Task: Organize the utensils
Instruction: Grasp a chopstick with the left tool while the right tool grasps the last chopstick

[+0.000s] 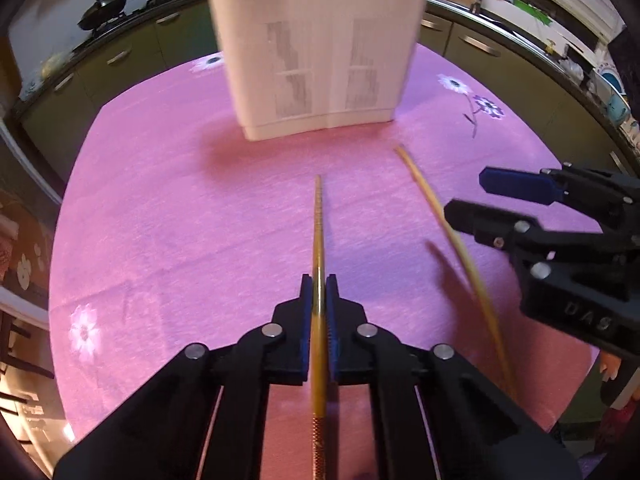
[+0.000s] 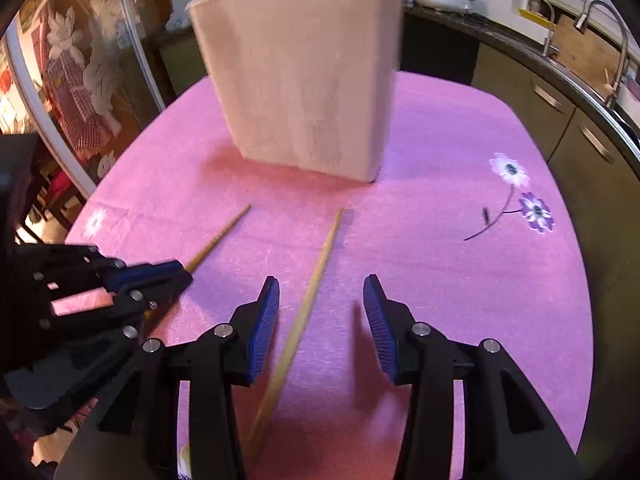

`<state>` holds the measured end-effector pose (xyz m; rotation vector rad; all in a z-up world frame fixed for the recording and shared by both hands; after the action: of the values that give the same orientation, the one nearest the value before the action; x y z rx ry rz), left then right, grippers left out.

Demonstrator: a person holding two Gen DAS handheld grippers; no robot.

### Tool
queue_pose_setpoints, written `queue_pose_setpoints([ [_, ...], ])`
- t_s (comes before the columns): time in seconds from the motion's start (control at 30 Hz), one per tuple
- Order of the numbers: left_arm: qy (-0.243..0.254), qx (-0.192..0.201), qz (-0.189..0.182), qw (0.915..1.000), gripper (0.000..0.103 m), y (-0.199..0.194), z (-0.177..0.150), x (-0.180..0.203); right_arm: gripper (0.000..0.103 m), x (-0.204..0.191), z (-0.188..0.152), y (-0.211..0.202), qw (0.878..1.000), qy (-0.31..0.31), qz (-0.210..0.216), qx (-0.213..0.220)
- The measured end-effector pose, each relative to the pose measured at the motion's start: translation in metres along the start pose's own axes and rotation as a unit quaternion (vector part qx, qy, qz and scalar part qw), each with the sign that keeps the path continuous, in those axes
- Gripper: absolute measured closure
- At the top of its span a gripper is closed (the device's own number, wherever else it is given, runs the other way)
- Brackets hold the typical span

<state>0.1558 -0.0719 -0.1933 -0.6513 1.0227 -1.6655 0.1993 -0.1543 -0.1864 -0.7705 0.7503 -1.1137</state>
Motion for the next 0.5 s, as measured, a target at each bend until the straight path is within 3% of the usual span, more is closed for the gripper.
queue_pose_setpoints([
  [0.17, 0.0, 0.002, 0.002, 1.0, 0.096, 0.0, -0.001, -0.002, 0.06, -0.009, 0.0, 0.022, 1.0, -0.005, -0.012, -0.021],
  [0.2, -0.001, 0.002, 0.003, 1.0, 0.096, 0.0, 0.0, -0.002, 0.065, -0.009, 0.001, 0.023, 1.0, -0.002, -0.015, -0.021],
  [0.23, -0.002, 0.002, 0.003, 1.0, 0.096, 0.0, 0.0, -0.003, 0.082, -0.008, 0.002, 0.023, 1.0, 0.0, -0.017, -0.022],
  [0.27, -0.003, 0.003, 0.002, 1.0, 0.096, 0.0, 0.001, -0.003, 0.093, -0.007, 0.003, 0.023, 1.0, 0.003, -0.012, -0.023],
  [0.4, -0.004, 0.007, -0.005, 1.0, 0.096, 0.002, 0.002, -0.004, 0.096, 0.002, 0.006, 0.022, 0.999, 0.025, 0.021, -0.033],
  [0.5, -0.007, 0.009, -0.011, 0.9999, 0.097, 0.0, 0.004, -0.005, 0.096, 0.013, 0.017, -0.007, 0.998, 0.043, 0.045, 0.008],
])
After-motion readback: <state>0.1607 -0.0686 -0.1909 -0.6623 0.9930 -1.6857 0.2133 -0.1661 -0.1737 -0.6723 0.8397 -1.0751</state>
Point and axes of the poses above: each gripper's, at about its wrist camera, not at the fingertips, and y roughly the way its jaws point, x to its right, z to its top, the point moved 7 cm from there along y, roughly the way its jaws point, and after that the axes turned 7 degrees about y, right-handed, at the moved point
